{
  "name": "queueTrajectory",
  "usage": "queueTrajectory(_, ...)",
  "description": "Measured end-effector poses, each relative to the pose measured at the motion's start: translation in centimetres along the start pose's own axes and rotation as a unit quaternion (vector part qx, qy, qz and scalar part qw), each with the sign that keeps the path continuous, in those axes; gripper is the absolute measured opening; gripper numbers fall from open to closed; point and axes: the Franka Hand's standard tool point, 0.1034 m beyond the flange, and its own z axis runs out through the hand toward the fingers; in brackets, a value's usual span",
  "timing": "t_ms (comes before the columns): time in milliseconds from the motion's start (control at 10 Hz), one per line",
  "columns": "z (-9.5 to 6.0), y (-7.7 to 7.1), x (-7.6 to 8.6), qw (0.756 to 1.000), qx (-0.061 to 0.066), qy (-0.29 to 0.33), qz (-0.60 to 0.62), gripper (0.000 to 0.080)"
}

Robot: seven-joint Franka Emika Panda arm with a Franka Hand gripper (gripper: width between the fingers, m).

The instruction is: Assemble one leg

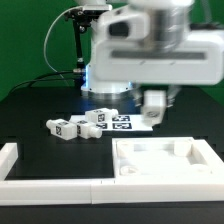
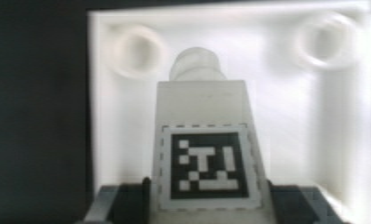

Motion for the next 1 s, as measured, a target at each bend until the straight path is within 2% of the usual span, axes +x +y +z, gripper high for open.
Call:
queueTrajectory(100,-1.1,-1.1,0.0,1.000,-0.004,0.025,-0.012,0.0285)
queueTrajectory(300,-1.1,-1.5,0.6,0.996,0.007,0.089,-0.015,0.0285)
queueTrajectory(500,-0.9,-1.9,1.7,0.984,0.023,0.176,-0.023,0.0285)
queueTrajectory(700,-0.9,-2.3,4.3,0.958,0.039,0.284,-0.024,0.0286)
queueTrajectory(800,-0.6,-3.0,4.4,0.947,0.045,0.318,-0.026,0.0286)
queueTrajectory(1000,-0.3,-2.9,4.2,0.946,0.044,0.321,-0.029,0.0286)
